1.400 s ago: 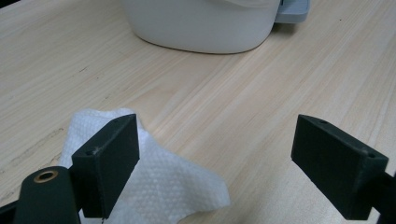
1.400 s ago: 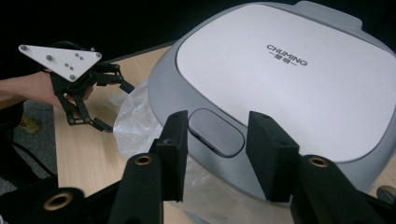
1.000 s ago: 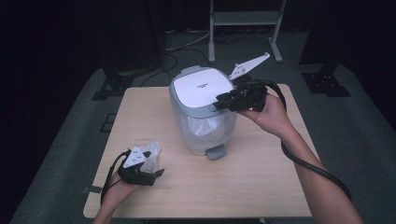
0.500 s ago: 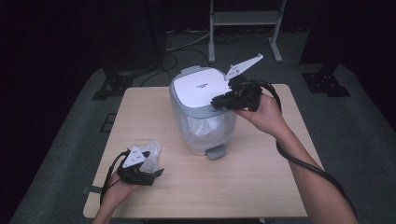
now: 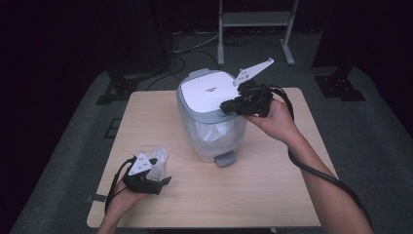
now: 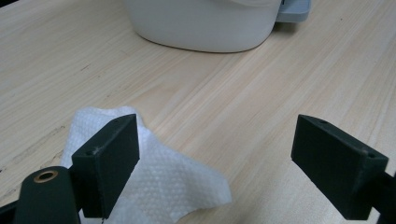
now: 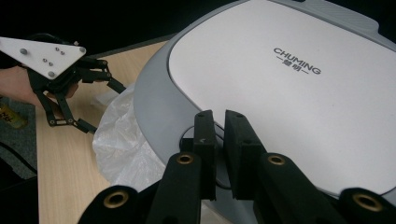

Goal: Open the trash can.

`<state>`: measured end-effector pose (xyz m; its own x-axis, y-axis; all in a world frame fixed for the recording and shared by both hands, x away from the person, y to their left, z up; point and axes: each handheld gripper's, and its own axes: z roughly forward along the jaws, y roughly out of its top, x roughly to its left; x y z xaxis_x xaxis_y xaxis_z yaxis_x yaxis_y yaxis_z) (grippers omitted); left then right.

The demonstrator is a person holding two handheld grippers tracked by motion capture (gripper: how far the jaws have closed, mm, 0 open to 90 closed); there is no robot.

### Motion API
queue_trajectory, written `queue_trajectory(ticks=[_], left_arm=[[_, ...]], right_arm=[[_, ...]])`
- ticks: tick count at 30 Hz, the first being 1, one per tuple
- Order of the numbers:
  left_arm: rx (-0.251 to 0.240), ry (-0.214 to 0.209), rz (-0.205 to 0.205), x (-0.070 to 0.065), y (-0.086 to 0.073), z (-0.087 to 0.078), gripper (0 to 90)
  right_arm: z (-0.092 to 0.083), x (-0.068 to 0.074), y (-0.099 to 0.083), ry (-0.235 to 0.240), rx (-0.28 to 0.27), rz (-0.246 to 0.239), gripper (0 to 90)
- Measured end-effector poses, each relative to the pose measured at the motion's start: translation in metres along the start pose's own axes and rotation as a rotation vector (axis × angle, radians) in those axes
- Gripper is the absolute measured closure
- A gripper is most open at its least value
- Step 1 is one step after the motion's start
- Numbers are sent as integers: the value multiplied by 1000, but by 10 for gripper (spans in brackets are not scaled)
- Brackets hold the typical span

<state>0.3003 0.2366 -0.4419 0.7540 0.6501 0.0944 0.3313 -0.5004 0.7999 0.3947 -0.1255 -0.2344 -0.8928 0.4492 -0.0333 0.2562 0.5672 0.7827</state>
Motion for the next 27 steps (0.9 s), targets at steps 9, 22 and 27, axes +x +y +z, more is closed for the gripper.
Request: queue_trajectory(ticks=[9, 22, 27], left_arm=[[3, -2, -9, 2, -2, 1, 140], [4, -4, -6, 0, -1, 2, 141], [-1, -2, -9, 1, -2, 2, 141]], right_arm=[[0, -1, -3, -2, -12, 12, 861], [-1, 0, -8, -1, -33, 18, 850], [-7, 0, -8, 8, -22, 43, 736]])
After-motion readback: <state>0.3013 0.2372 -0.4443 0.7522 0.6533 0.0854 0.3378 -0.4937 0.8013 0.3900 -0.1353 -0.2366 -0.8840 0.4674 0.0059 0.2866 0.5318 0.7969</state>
